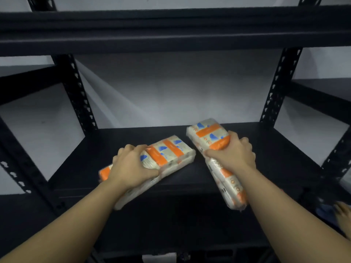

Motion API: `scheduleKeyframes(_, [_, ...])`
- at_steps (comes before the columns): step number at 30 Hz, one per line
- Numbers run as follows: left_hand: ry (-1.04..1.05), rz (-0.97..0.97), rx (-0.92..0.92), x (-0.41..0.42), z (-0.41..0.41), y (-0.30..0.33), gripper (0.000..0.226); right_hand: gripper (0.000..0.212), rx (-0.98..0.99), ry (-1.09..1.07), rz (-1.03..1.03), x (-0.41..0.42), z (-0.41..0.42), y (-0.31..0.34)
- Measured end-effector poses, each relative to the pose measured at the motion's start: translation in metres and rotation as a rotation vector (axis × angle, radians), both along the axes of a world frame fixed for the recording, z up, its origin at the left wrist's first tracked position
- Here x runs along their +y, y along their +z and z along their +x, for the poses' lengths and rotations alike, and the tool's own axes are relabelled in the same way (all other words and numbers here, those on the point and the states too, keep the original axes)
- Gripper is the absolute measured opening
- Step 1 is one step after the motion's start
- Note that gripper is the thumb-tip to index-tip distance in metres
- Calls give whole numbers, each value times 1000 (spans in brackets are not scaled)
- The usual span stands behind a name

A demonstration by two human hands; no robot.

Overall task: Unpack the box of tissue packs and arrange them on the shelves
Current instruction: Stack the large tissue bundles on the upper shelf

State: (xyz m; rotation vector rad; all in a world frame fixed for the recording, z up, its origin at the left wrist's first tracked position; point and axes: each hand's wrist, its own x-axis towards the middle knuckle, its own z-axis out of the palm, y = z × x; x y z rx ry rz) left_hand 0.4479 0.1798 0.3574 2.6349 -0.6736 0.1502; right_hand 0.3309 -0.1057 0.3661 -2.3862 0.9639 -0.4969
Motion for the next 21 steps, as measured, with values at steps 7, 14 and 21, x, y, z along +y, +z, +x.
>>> scheduleKeyframes(7, [15, 59, 74, -54, 25, 9, 90, 116, 255, 108, -39, -62, 24, 2])
scheduleKeyframes(14, [-95, 131, -5, -104, 18, 3, 72, 110, 256, 155, -154, -88, 28, -1])
scheduleKeyframes(21, [-113, 190, -57, -123, 25, -7, 65, 84, 199, 405, -153, -86, 13, 8])
